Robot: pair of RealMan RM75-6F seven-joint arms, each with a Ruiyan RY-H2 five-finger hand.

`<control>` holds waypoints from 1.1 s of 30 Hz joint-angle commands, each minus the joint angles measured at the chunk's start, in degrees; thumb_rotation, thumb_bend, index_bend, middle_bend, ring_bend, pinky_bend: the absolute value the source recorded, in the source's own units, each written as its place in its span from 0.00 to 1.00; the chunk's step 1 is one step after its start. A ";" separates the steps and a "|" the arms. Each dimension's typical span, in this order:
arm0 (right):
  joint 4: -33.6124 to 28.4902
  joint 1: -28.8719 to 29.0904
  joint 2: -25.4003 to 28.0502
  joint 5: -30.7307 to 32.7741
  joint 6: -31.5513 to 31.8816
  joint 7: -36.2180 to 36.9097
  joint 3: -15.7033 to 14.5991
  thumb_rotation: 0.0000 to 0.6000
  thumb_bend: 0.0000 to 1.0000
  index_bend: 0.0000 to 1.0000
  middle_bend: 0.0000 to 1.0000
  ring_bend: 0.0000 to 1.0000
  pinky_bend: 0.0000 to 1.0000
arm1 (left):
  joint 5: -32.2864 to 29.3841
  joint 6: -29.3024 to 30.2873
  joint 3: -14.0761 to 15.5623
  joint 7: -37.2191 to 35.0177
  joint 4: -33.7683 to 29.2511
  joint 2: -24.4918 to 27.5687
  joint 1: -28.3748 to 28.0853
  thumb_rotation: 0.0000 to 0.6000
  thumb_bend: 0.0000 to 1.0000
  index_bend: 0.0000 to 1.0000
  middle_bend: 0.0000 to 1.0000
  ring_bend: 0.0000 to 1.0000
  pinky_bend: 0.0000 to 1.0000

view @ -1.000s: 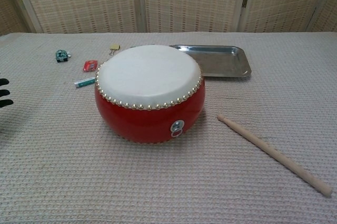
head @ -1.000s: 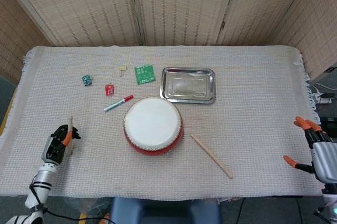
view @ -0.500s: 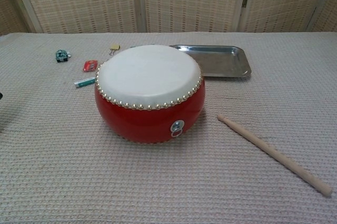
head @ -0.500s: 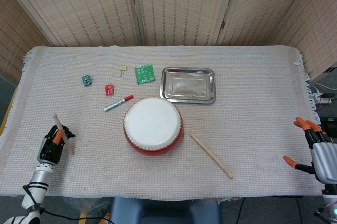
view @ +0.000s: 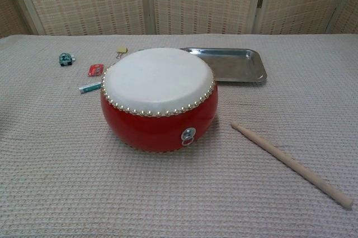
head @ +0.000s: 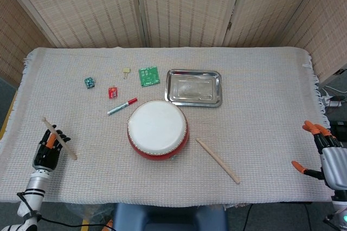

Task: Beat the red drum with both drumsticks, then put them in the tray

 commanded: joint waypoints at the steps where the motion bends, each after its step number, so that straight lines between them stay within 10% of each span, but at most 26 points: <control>1: -0.01 0.01 0.00 -0.09 0.02 0.00 -0.01 1.00 0.02 0.09 0.19 0.09 0.24 | -0.56 -0.36 -0.34 -0.06 -0.62 0.36 0.12 1.00 0.47 0.37 0.48 0.47 0.45; 12: -0.13 -0.10 0.08 -0.17 0.23 0.05 -0.01 1.00 0.02 0.09 0.19 0.09 0.24 | -3.49 -0.95 -1.91 3.62 -3.94 2.28 1.50 0.93 0.42 0.46 0.59 0.54 0.55; 23: -0.12 -0.04 0.12 -0.62 0.39 0.39 -0.02 1.00 0.02 0.09 0.19 0.09 0.24 | -6.95 1.27 -2.85 22.23 -6.71 1.68 2.18 0.58 0.37 0.55 0.70 0.63 0.61; 33: -0.29 -0.02 0.33 -0.80 0.92 0.35 0.28 1.00 0.02 0.09 0.19 0.09 0.24 | -9.71 3.79 -3.65 38.71 -8.11 -0.23 2.59 0.54 0.37 0.64 0.77 0.70 0.68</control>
